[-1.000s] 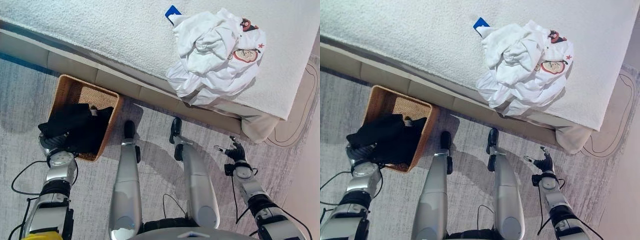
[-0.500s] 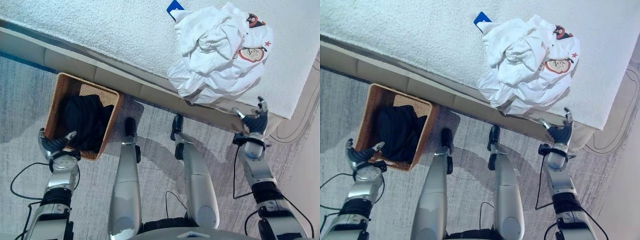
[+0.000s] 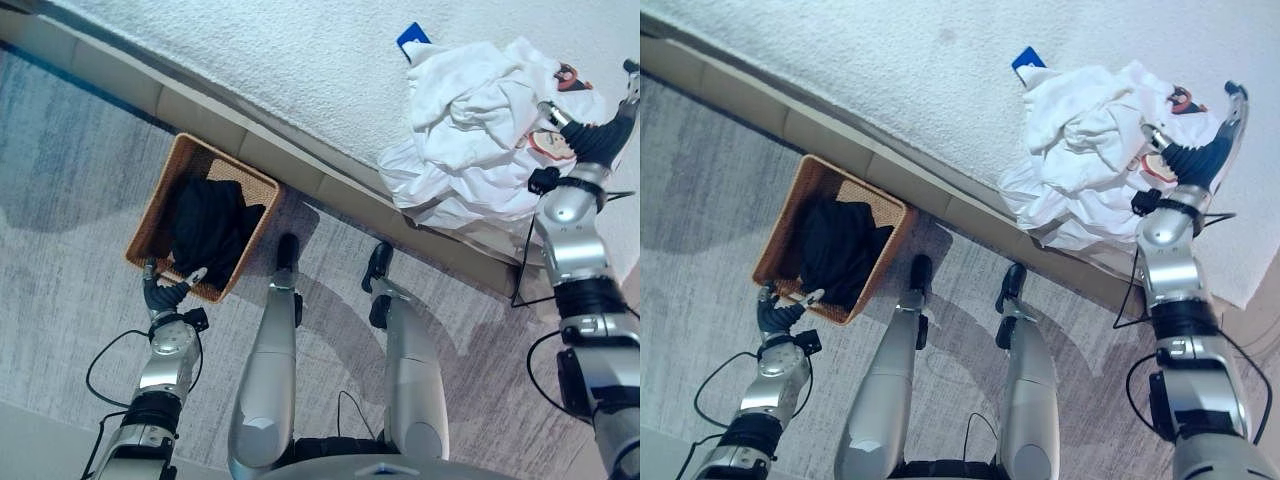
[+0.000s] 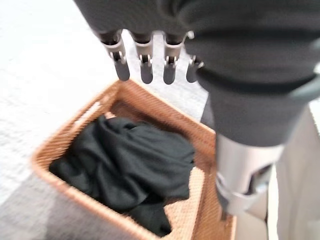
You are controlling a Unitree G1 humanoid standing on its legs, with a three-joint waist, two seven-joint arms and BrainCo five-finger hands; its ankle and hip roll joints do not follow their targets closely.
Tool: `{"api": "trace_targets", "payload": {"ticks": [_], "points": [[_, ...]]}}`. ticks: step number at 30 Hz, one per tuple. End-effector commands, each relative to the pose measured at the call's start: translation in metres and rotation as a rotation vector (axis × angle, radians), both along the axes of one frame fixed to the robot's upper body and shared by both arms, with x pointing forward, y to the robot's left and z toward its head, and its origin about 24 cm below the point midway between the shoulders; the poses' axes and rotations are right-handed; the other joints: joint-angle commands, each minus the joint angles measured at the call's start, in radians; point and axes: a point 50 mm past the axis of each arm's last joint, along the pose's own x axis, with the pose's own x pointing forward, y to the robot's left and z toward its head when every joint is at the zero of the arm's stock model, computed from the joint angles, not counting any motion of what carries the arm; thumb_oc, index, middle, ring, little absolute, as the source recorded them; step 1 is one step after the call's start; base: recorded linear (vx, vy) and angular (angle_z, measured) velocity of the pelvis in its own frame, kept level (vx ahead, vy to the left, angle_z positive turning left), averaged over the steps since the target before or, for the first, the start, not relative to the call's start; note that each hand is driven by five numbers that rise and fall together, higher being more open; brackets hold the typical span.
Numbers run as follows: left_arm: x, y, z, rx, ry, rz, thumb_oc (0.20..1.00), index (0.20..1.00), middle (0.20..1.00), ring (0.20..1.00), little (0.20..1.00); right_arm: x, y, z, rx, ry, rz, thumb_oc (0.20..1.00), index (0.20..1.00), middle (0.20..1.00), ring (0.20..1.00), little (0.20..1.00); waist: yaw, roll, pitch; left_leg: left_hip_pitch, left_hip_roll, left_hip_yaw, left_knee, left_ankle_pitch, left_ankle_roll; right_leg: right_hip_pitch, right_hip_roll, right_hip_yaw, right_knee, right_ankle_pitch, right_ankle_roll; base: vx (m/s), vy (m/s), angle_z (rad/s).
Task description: Pick up clothes into the bucket
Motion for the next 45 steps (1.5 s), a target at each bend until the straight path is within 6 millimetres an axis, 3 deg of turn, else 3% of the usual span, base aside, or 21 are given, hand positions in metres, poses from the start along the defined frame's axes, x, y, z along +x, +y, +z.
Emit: {"api": "trace_targets", "payload": {"ticks": [1,3,4,9,16,17,18,20,25,28,29,30,31,34,40,45], "points": [[-0.012,-0.006,-0.012,-0.018,0.028,-0.061,1.000,1.000,1.000,1.000,1.000,-0.002,-0.031,0.024,-0.133,0.117,-0.092,1.000,1.000,1.000,1.000,1.000,0.002,0.068,-0.016,0.004,-0.039,-0.054,-0.013,-0.023,0.011,0.081,-0.024,-0.038,0.031,-0.091,0.061,0.07,-0.123,0.29],[-0.010,-0.009,-0.012,-0.029,0.022,-0.076,1.000,1.000,1.000,1.000,1.000,0.003,-0.033,0.034,-0.167,0.152,-0.102,1.000,1.000,1.000,1.000,1.000,0.007,0.073,-0.016,-0.017,-0.040,-0.061,-0.027,0.014,0.011,0.066,-0.028,-0.055,0.020,-0.062,0.053,0.00,-0.095,0.29],[-0.012,-0.012,-0.016,-0.043,0.039,-0.098,1.000,1.000,1.000,1.000,1.000,0.008,-0.039,0.032,-0.222,0.274,-0.118,1.000,1.000,1.000,1.000,1.000,0.017,0.073,-0.016,0.007,-0.039,-0.072,-0.035,-0.007,0.004,0.084,-0.028,-0.056,0.033,-0.095,0.059,0.00,-0.106,0.30],[-0.008,-0.015,-0.018,-0.063,0.065,-0.157,1.000,1.000,1.000,1.000,1.000,0.013,-0.055,0.019,-0.326,0.641,-0.114,1.000,1.000,1.000,1.000,1.000,0.040,0.076,-0.016,0.005,-0.040,-0.105,-0.056,0.018,-0.008,0.091,-0.035,-0.094,0.038,-0.104,0.052,0.02,-0.128,0.23],[0.001,-0.022,-0.019,-0.087,0.089,-0.199,1.000,1.000,1.000,1.000,1.000,0.022,-0.045,0.003,-0.355,0.783,-0.073,1.000,1.000,1.000,1.000,1.000,0.045,0.081,-0.016,0.015,-0.036,-0.121,-0.086,0.038,-0.014,0.099,-0.033,-0.109,0.038,-0.109,0.052,0.01,-0.050,0.15],[0.006,-0.023,-0.016,-0.084,0.081,-0.215,1.000,1.000,1.000,1.000,1.000,0.025,-0.040,0.002,-0.391,0.810,-0.054,0.592,0.592,0.592,0.592,0.592,0.045,0.081,-0.016,0.020,-0.036,-0.124,-0.096,0.042,-0.016,0.102,-0.032,-0.113,0.034,-0.109,0.052,0.00,-0.038,0.00],[0.007,-0.024,-0.015,-0.083,0.079,-0.221,1.000,1.000,1.000,1.000,1.000,0.028,-0.036,0.004,-0.426,0.816,-0.043,0.379,0.379,0.379,0.379,0.379,0.043,0.081,-0.016,0.022,-0.035,-0.124,-0.102,0.046,-0.018,0.104,-0.031,-0.114,0.030,-0.109,0.051,0.00,-0.037,0.00],[0.012,-0.026,-0.011,-0.084,0.062,-0.228,1.000,1.000,1.000,1.000,1.000,0.029,-0.033,0.007,-0.425,0.783,-0.043,0.200,0.200,0.200,0.200,0.200,0.040,0.080,-0.016,0.028,-0.032,-0.122,-0.111,0.049,-0.019,0.107,-0.028,-0.114,0.023,-0.106,0.052,0.00,0.000,0.00],[0.015,-0.027,-0.008,-0.072,0.049,-0.228,1.000,1.000,1.000,1.000,1.000,0.030,-0.026,0.032,-0.455,0.653,-0.048,0.200,0.200,0.200,0.200,0.200,0.024,0.071,-0.016,0.045,-0.025,-0.116,-0.123,0.052,-0.023,0.117,-0.023,-0.106,0.005,-0.101,0.054,0.00,0.000,0.00],[0.013,-0.023,-0.009,-0.065,0.050,-0.211,1.000,1.000,1.000,1.000,1.000,0.027,-0.018,0.062,-0.485,0.504,-0.046,0.200,0.200,0.200,0.200,0.200,0.010,0.060,-0.016,0.058,-0.024,-0.102,-0.118,0.045,-0.023,0.130,-0.019,-0.098,-0.005,-0.094,0.056,-0.04,0.042,-0.01],[0.014,-0.023,-0.006,-0.059,0.042,-0.209,1.000,1.000,1.000,1.000,1.000,0.024,-0.015,0.075,-0.499,0.444,-0.046,0.200,0.200,0.200,0.200,0.200,0.005,0.058,-0.016,0.042,-0.024,-0.096,-0.117,0.070,-0.019,0.118,-0.019,-0.103,-0.019,-0.060,0.050,-0.01,0.037,-0.04],[0.012,-0.023,-0.008,-0.061,0.049,-0.208,1.000,1.000,1.000,1.000,1.000,0.025,-0.014,0.073,-0.501,0.452,-0.044,0.200,0.200,0.200,0.200,0.200,0.005,0.055,-0.016,0.064,-0.022,-0.095,-0.114,0.041,-0.022,0.136,-0.017,-0.092,-0.010,-0.089,0.058,-0.09,0.113,-0.11],[0.011,-0.020,-0.008,-0.051,0.046,-0.200,1.000,1.000,1.000,1.000,1.000,0.018,-0.009,0.096,-0.527,0.343,-0.049,0.200,0.200,0.200,0.200,0.200,-0.005,0.046,-0.016,0.058,-0.023,-0.080,-0.101,0.056,-0.016,0.133,-0.016,-0.088,-0.025,-0.054,0.052,-0.02,0.081,-0.12],[0.007,-0.017,-0.007,-0.022,0.051,-0.205,1.000,1.000,1.000,1.000,1.000,0.000,-0.006,0.130,-0.574,0.174,-0.085,0.200,0.200,0.200,0.200,0.200,-0.025,0.033,-0.016,0.120,-0.017,-0.050,-0.082,0.027,-0.009,0.189,-0.011,-0.059,-0.033,-0.048,0.059,-0.04,0.095,-0.25],[0.005,-0.012,0.001,0.013,0.025,-0.220,1.000,1.000,1.000,1.000,1.000,-0.023,-0.010,0.155,-0.619,0.040,-0.142,0.200,0.200,0.200,0.200,0.200,-0.047,0.025,-0.017,0.253,-0.010,-0.017,-0.089,-0.003,-0.004,0.313,-0.001,-0.033,-0.074,-0.040,0.066,0.01,0.061,-0.21],[0.009,-0.012,0.014,0.054,-0.019,-0.265,1.000,1.000,1.000,1.000,1.000,-0.037,-0.014,0.165,-0.633,-0.028,-0.175,0.200,0.200,0.200,0.200,0.200,-0.072,0.015,-0.087,0.343,-0.002,0.010,-0.117,-0.017,0.000,0.405,0.009,-0.019,-0.128,-0.023,0.075,0.07,0.051,-0.29]]}}
